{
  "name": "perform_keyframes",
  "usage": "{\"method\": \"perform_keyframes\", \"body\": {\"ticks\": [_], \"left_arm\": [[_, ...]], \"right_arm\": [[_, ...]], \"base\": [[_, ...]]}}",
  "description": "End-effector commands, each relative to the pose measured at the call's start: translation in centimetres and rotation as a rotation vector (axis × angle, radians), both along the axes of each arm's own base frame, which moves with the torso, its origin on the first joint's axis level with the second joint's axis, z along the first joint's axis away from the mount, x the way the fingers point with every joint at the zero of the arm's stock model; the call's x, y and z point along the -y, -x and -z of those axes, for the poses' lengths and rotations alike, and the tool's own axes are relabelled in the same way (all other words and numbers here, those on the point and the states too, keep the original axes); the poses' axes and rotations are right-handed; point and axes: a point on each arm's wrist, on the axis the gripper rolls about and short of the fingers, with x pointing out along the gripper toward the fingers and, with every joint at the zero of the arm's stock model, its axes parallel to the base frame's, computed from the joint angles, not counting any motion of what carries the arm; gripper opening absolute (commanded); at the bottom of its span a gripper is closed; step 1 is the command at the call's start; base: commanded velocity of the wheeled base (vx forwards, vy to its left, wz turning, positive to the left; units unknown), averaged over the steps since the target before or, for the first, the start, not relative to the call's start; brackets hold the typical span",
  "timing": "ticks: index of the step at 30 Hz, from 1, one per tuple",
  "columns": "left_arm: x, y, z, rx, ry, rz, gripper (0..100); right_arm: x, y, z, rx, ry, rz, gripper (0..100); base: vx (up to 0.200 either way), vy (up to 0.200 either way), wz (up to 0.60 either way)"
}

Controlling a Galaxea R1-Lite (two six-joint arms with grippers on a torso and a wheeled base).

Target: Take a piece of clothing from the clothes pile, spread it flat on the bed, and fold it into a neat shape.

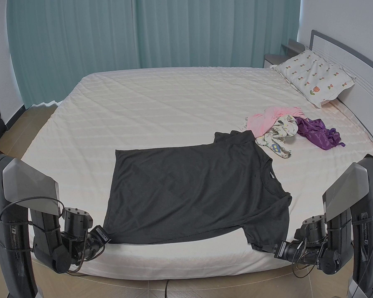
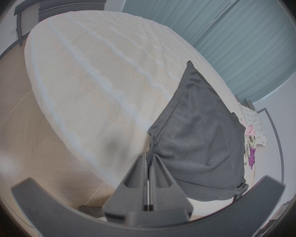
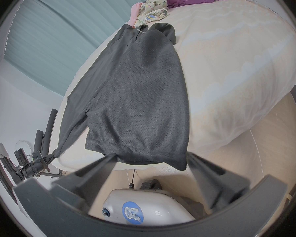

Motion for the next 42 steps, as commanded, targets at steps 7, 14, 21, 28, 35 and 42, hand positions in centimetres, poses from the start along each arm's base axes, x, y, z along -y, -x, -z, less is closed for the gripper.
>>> {"method": "perform_keyframes", "body": {"ticks": [7,14,21,28,35,42], "left_arm": [[0.0,0.0,0.0,-0.003,0.001,-0.001,0],[-0.1,0.0,-0.1,0.014,0.012,-0.011,0],[-0.1,0.2,-0.3,0.023,0.008,-0.007,0],[-0.2,1.5,-0.9,0.037,-0.021,0.026,0],[-0.5,3.8,-0.5,-0.047,-0.152,0.146,0],[-0.6,4.4,-0.3,-0.075,-0.179,0.165,0]], "right_arm": [[1.1,1.1,-1.2,-0.008,0.013,0.032,0],[3.3,1.5,-2.8,0.011,0.037,0.083,0],[3.7,2.6,-4.8,-0.021,0.042,0.039,0],[4.2,3.8,-5.8,-0.061,0.096,-0.014,0],[4.6,4.8,-5.8,-0.127,0.155,-0.071,0],[4.6,5.5,-5.9,-0.172,0.184,-0.104,0]], "base": [[0.0,0.0,0.0],[0.0,0.0,0.0],[0.0,0.0,0.0],[0.0,0.0,0.0],[0.0,0.0,0.0],[0.0,0.0,0.0]]}}
